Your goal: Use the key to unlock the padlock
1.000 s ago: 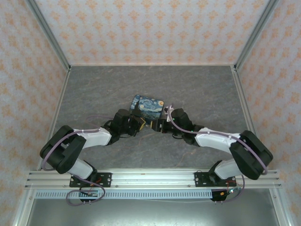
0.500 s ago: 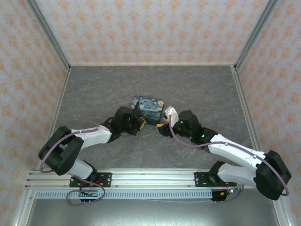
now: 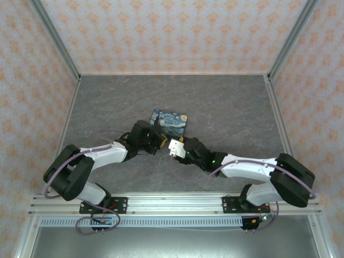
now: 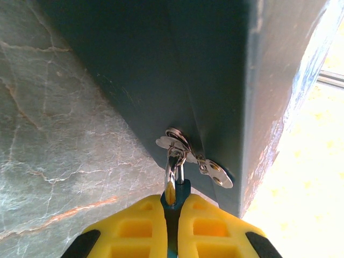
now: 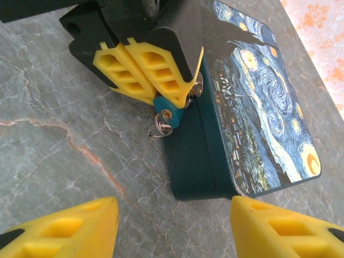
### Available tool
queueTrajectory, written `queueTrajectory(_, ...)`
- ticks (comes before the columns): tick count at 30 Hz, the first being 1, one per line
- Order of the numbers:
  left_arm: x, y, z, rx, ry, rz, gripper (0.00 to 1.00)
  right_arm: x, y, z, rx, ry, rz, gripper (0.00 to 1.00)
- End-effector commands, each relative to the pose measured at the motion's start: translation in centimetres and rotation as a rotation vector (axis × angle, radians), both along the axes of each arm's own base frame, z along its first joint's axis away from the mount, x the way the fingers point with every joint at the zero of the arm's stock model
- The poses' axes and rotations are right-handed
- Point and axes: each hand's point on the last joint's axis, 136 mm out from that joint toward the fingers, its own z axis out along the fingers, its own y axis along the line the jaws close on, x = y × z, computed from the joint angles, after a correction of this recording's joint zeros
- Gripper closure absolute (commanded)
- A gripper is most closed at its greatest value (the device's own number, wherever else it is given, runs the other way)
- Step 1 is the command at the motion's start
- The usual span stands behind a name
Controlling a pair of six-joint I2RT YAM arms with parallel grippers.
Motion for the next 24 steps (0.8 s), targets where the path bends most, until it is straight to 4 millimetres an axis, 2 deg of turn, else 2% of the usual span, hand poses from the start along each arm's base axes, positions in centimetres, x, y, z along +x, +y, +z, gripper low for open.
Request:
queueTrajectory(1,0.6,-0.8,2.4,-0.036,-0.044,-0.018,1.00,1.4,1.0,1.3,0.026,-0.095,-0.026,0.44)
queueTrajectory(9,0.7,-1.0,2.6,-0.040,-0.044,-0.026,1.00,1.9,2.4,0.3,0.035,-0.082,-0.014,0.47)
queueTrajectory(24,0.6,-1.0,2.5,-0.038,-0.038,-0.029,1.00,2.8,4.1,-0.5,0.055,-0.061,-0.024,0.67)
